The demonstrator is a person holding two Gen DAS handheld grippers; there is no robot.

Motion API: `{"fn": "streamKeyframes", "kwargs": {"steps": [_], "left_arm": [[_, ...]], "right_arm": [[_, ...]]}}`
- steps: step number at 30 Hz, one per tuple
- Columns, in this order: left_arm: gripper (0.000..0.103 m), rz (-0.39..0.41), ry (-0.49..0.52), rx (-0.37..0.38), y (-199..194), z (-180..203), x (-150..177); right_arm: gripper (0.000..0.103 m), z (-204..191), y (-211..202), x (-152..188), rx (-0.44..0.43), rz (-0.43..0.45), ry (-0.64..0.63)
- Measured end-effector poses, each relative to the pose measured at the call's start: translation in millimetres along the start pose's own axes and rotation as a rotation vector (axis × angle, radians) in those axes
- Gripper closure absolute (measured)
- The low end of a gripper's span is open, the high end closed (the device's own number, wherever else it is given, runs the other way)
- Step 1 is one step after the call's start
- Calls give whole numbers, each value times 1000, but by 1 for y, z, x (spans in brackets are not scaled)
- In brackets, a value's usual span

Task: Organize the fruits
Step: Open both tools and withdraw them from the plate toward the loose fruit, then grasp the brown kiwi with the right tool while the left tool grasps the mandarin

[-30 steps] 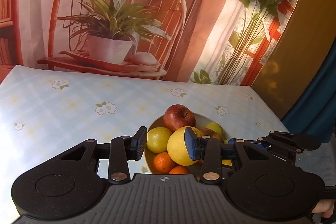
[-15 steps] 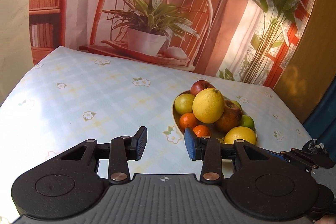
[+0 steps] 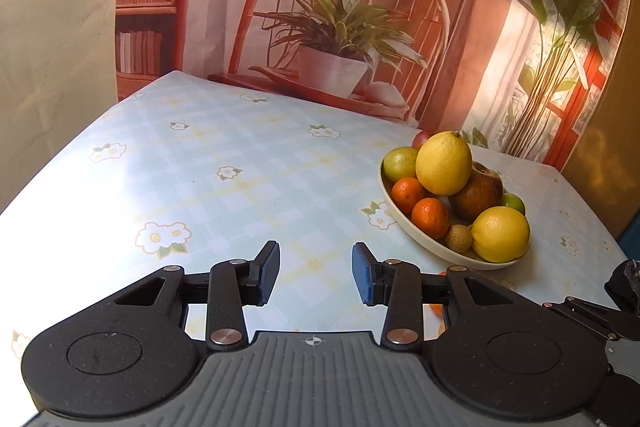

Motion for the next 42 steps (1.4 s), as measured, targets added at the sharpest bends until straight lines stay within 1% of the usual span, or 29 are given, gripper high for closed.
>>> {"fn": "streamKeyframes", "kwargs": {"steps": [3, 6, 9, 13, 14, 17, 19, 20, 27, 31, 34, 35, 36, 39, 42], "left_arm": [[61, 2, -12, -8, -1, -3, 2], [61, 8, 4, -11, -2, 1, 6], [61, 4, 8, -8, 0, 4, 9], [61, -9, 4, 5, 2, 6, 11], [61, -11, 8, 6, 2, 6, 12], [61, -23, 23, 17, 3, 10, 16], [61, -30, 31, 26, 4, 13, 18], [61, -33, 36, 31, 4, 15, 19], [61, -46, 52, 51, 5, 20, 23], [61, -43, 59, 59, 5, 22, 23], [59, -39, 67, 83, 4, 26, 22], [55, -40, 67, 97, 4, 28, 22], [53, -41, 64, 110, 4, 30, 22], [52, -41, 74, 160, 4, 40, 21], [51, -57, 128, 211, 7, 56, 22]], "right_arm": [[58, -2, 5, 4, 20, -18, -15], [60, 1, 7, 4, 29, -31, -2], [61, 3, 11, 1, 27, -44, 18], [63, 0, 16, 4, 32, -75, 1], [64, -1, 17, 5, 32, -80, 3], [73, -1, 20, 8, 22, -92, 28], [74, 1, 20, 8, 17, -91, 47], [77, 2, 20, 8, 15, -90, 51], [77, 4, 15, 10, 2, -83, 49], [77, 16, 7, 8, 18, -48, 87], [77, 33, -2, 6, 42, -23, 143], [77, 38, -5, 6, 51, -18, 149], [77, 45, -9, 4, 72, -8, 140], [77, 59, -18, 4, 102, 18, 120], [77, 72, -24, 7, 117, 31, 144]]}}
Point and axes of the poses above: each gripper's, at about its wrist camera, not at the fingertips, and y roughly the way its jaws point, z to its right, x to its underside, the point moved 8 cm from there along y, roughly the way its jaws point, and after that the axes turned 1 degree about x, right-handed, at the moved point
